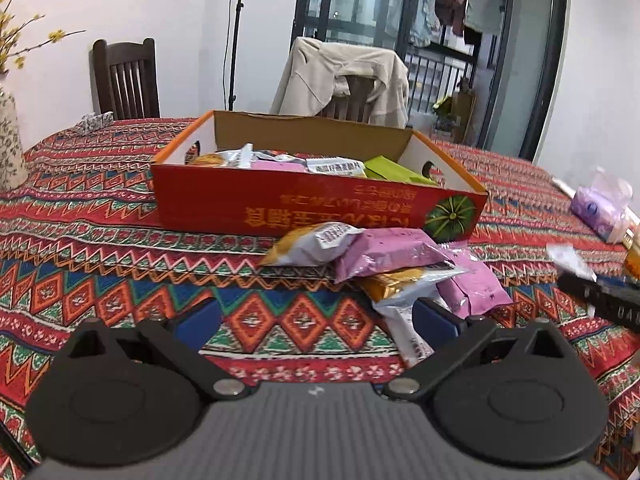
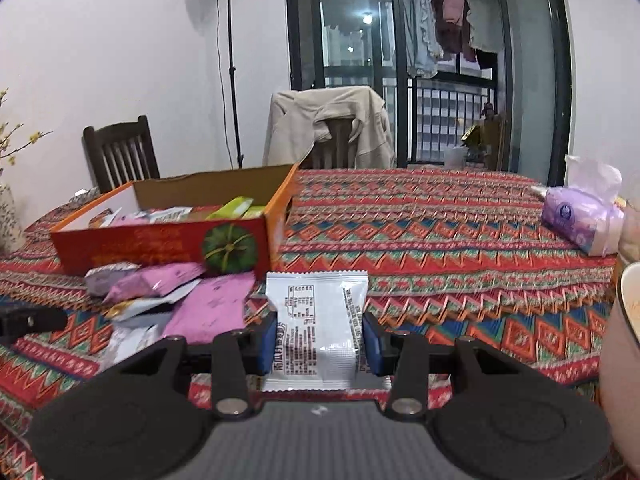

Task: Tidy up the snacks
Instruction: 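Grasp a white packet with the right gripper while the left gripper grasps another white packet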

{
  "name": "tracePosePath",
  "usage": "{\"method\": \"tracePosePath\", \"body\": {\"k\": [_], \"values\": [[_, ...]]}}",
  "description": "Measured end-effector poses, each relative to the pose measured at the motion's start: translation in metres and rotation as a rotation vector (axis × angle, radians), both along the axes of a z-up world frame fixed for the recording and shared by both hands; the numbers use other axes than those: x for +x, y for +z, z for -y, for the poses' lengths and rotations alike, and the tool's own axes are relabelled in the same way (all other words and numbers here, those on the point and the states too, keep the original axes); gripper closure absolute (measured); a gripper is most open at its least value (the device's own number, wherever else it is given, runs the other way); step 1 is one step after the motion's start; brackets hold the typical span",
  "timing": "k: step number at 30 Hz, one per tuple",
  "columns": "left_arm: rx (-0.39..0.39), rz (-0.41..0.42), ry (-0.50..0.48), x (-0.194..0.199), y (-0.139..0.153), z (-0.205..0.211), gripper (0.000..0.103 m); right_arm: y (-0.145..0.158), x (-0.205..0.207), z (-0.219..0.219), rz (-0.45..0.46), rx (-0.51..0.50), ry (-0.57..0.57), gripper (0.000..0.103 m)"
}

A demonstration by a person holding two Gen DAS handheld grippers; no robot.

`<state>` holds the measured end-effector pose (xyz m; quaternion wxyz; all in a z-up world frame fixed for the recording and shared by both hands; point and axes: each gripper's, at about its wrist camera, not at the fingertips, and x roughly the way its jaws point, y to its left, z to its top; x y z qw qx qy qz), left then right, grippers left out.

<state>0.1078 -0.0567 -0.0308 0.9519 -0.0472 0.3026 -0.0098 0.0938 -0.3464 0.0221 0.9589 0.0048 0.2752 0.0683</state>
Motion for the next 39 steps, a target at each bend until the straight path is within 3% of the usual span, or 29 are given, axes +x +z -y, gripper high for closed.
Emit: {"method": "tracePosePath", "body": {"k": [15,19,24,30,39], "values": [[0.029,-0.102,-0.031,0.027,-0.007,0.055,0.000,-0.013,0.020,0.013,-0.005,0.110,0.044,0.061],[0.059,-0.134,0.008,0.036,-0.014,0.067,0.000,-0.014,0.019,0.011,-0.004,0.110,0.049,0.061],[0.043,-0.154,0.082,0.044,-0.021,0.064,0.000,-0.015,0.017,0.011,-0.006,0.113,0.061,0.061],[0.103,-0.167,0.104,0.050,-0.029,0.073,0.000,-0.015,0.016,0.013,-0.004,0.119,0.066,0.060],[0.115,-0.101,0.023,0.031,-0.028,0.083,0.031,-0.016,0.016,0.012,-0.004,0.113,0.059,0.060]]}}
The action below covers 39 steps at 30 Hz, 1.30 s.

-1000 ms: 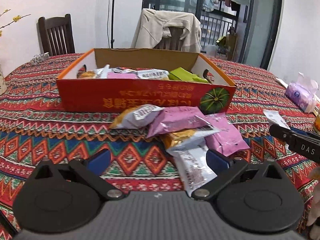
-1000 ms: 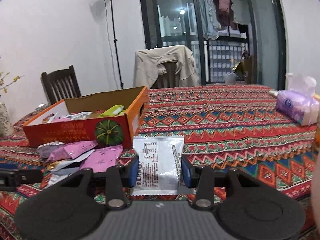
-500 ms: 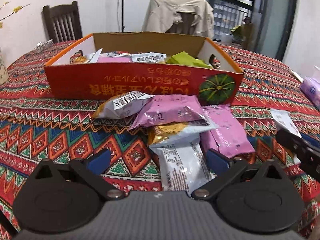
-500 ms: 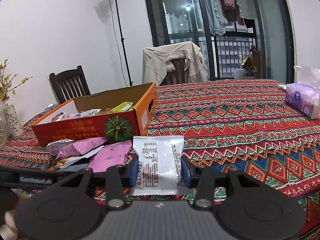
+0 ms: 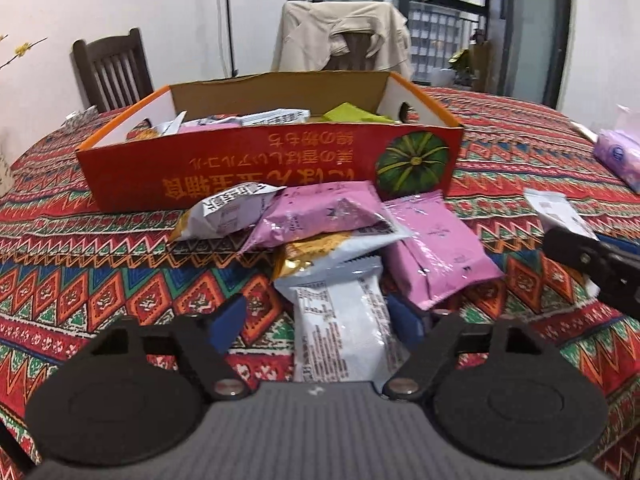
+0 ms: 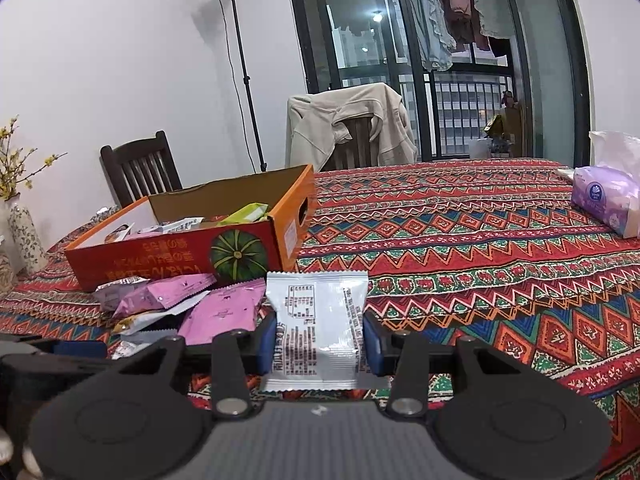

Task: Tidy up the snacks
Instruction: 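Grasp a white packet with the right gripper while the left gripper grasps another white packet, then carry both white packets over the box and open both grippers to drop them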

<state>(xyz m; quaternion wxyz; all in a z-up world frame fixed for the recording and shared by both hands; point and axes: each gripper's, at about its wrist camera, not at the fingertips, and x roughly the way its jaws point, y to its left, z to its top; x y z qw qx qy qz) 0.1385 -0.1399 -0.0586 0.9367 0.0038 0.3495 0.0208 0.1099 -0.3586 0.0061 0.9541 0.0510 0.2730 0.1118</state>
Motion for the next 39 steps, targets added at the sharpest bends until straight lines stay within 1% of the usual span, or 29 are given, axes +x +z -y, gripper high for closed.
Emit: {"method": "tracePosePath", "body": {"k": [2,4,10,15,18,22,27,32,39], "values": [[-0.005,0.007,-0.029,-0.003,0.002,0.001,0.046,0.000,0.000,0.000,0.001,-0.001,-0.005,0.060],[-0.011,0.010,-0.049,-0.006,0.003,0.002,0.054,-0.001,0.000,-0.001,0.002,-0.006,-0.009,0.060],[-0.041,0.017,-0.074,-0.014,0.005,-0.003,0.060,0.000,-0.001,-0.004,0.017,-0.012,-0.010,0.060],[-0.056,0.028,-0.091,-0.022,0.009,-0.009,0.060,0.005,-0.005,-0.008,0.046,-0.032,-0.004,0.060],[-0.067,0.047,-0.111,-0.029,0.013,-0.012,0.061,0.008,-0.006,-0.009,0.055,-0.047,-0.009,0.060],[-0.061,0.071,-0.127,-0.037,0.019,-0.014,0.061,0.014,-0.009,-0.012,0.064,-0.057,-0.011,0.060],[-0.067,0.123,-0.155,-0.048,0.030,-0.017,0.061,0.023,-0.014,-0.019,0.084,-0.068,0.006,0.060],[-0.074,0.183,-0.155,-0.053,0.045,-0.025,0.061,0.035,-0.015,-0.031,0.109,-0.085,0.027,0.060],[-0.111,0.272,-0.129,-0.040,0.076,-0.046,0.061,0.053,-0.001,-0.052,0.146,-0.111,0.053,0.060]]}}
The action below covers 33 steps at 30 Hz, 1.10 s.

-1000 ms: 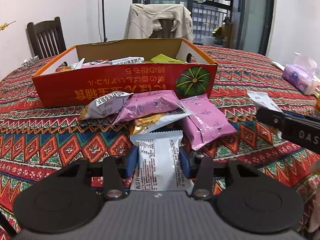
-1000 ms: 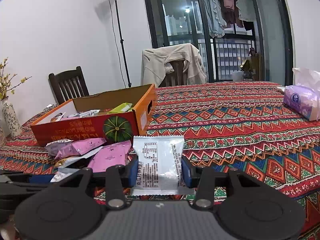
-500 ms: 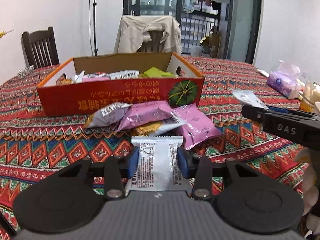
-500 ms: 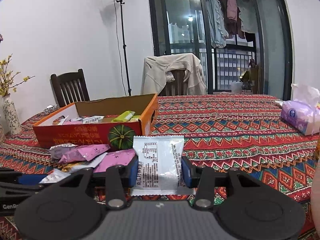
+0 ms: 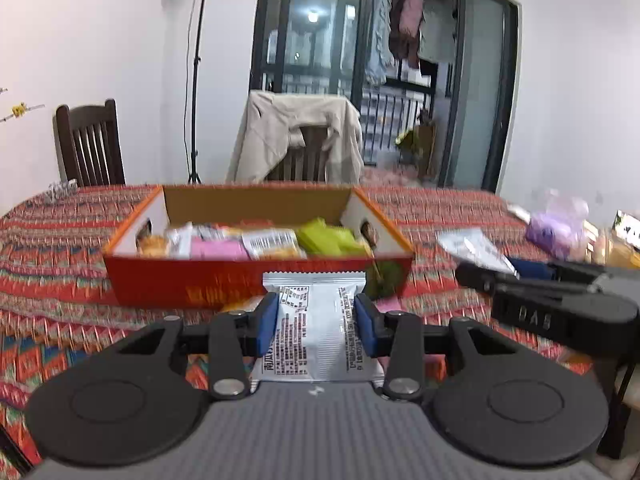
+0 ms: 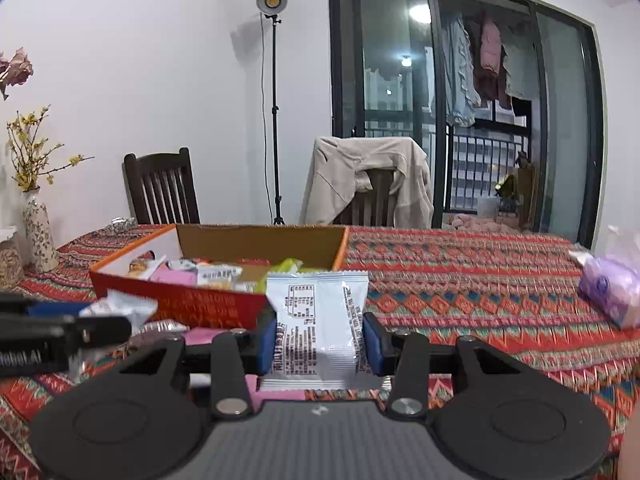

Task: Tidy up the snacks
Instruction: 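Carry both white packets over the box and open both grippers to drop them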

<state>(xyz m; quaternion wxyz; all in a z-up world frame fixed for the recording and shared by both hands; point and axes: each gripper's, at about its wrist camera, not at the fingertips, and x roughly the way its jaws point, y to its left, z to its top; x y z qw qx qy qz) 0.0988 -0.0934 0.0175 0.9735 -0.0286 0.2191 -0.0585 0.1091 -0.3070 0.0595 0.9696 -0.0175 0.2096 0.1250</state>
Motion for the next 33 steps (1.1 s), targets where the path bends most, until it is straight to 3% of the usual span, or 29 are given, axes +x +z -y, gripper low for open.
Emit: {"method": "tracePosePath", "body": {"k": [8,17,26,33], "values": [[-0.031,0.043,0.043,0.042,0.020,-0.028,0.061,0.014,0.035,-0.029,0.017,-0.029,0.029,0.060],[-0.084,0.038,0.076,0.097,0.027,-0.057,0.061,0.023,0.087,-0.067,0.030,-0.033,0.042,0.060],[-0.125,0.047,0.151,0.143,0.007,-0.078,0.061,0.013,0.139,-0.092,0.029,-0.014,0.035,0.060],[-0.136,0.018,0.215,0.163,-0.017,-0.105,0.061,-0.012,0.150,-0.087,0.017,0.012,0.030,0.060]]}}
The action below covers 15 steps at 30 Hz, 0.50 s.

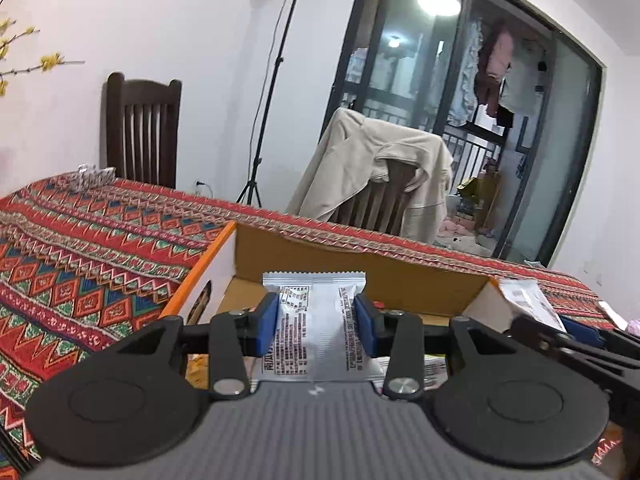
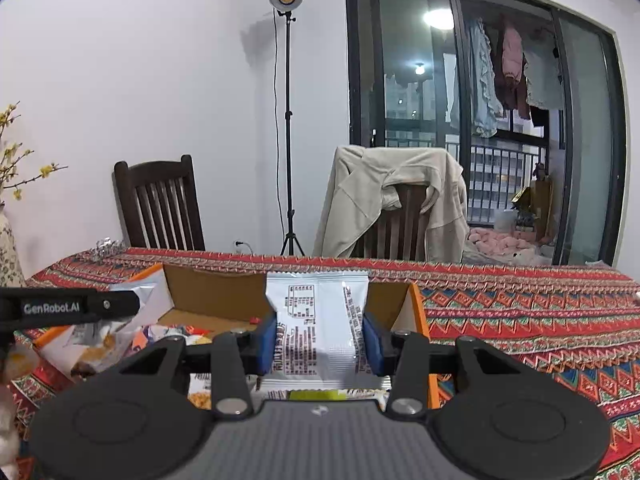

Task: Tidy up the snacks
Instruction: 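Carry both white packets over the box and open both grippers to drop them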

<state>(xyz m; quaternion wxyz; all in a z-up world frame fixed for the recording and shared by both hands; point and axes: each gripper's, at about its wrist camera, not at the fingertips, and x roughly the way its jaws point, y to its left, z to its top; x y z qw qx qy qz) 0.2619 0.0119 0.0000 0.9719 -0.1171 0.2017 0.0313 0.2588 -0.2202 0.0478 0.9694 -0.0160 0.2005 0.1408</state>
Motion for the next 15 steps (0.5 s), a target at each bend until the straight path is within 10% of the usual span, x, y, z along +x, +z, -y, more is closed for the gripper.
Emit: {"method": "tracePosePath", "body": {"k": [11,15], "values": [[0.035,0.010,-0.025,-0.007,-0.008,0.010,0.061,-0.016,0.000,-0.004,-0.055,-0.027,0.036,0.058],[0.019,0.038,-0.012,-0.012,-0.005,0.008,0.023,-0.016,-0.003,-0.004,-0.057,-0.027,0.043,0.026]]}}
